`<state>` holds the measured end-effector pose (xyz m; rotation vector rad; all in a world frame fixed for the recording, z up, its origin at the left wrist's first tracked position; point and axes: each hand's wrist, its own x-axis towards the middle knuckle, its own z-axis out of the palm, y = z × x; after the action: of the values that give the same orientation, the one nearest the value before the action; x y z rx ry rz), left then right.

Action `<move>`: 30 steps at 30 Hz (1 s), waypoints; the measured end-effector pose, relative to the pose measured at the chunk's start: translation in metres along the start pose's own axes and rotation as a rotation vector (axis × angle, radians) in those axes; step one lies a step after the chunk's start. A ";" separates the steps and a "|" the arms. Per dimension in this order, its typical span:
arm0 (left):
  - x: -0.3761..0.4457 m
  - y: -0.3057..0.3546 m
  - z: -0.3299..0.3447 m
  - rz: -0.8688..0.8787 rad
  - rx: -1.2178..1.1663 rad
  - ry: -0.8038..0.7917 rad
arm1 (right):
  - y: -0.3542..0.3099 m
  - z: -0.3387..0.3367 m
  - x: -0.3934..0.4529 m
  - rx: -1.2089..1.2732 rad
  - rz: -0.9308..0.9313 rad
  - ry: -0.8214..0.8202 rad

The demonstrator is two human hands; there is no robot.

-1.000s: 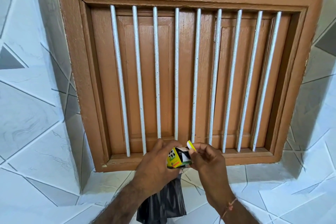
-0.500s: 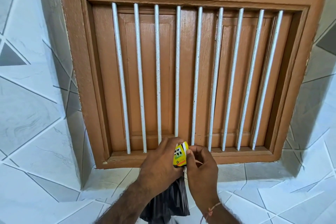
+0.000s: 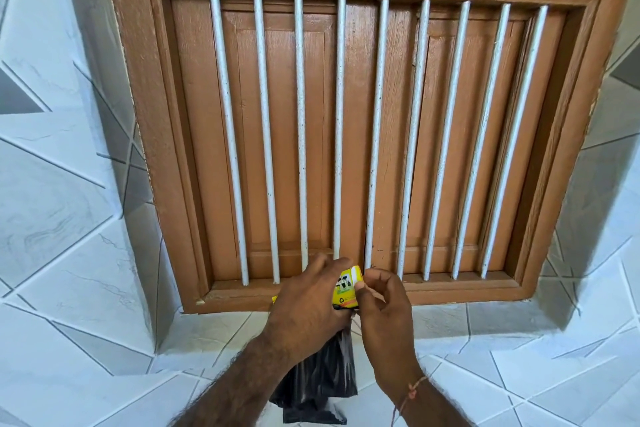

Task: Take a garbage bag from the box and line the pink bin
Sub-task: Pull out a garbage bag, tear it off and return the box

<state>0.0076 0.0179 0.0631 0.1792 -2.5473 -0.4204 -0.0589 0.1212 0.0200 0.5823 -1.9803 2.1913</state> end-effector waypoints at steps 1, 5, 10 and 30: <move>0.000 0.000 0.001 -0.005 0.011 -0.012 | 0.001 0.000 0.001 -0.006 0.008 0.009; 0.000 0.001 0.003 -0.015 0.017 -0.028 | 0.006 -0.001 0.002 -0.050 -0.037 0.028; 0.001 0.004 0.002 -0.015 0.007 -0.027 | 0.006 0.000 0.003 -0.080 -0.070 0.034; -0.007 -0.043 -0.008 -0.293 -0.100 0.007 | 0.071 -0.032 0.026 -0.170 0.118 0.283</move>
<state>0.0196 -0.0230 0.0523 0.5184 -2.4920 -0.6557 -0.1135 0.1391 -0.0383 0.1269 -2.0623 2.0062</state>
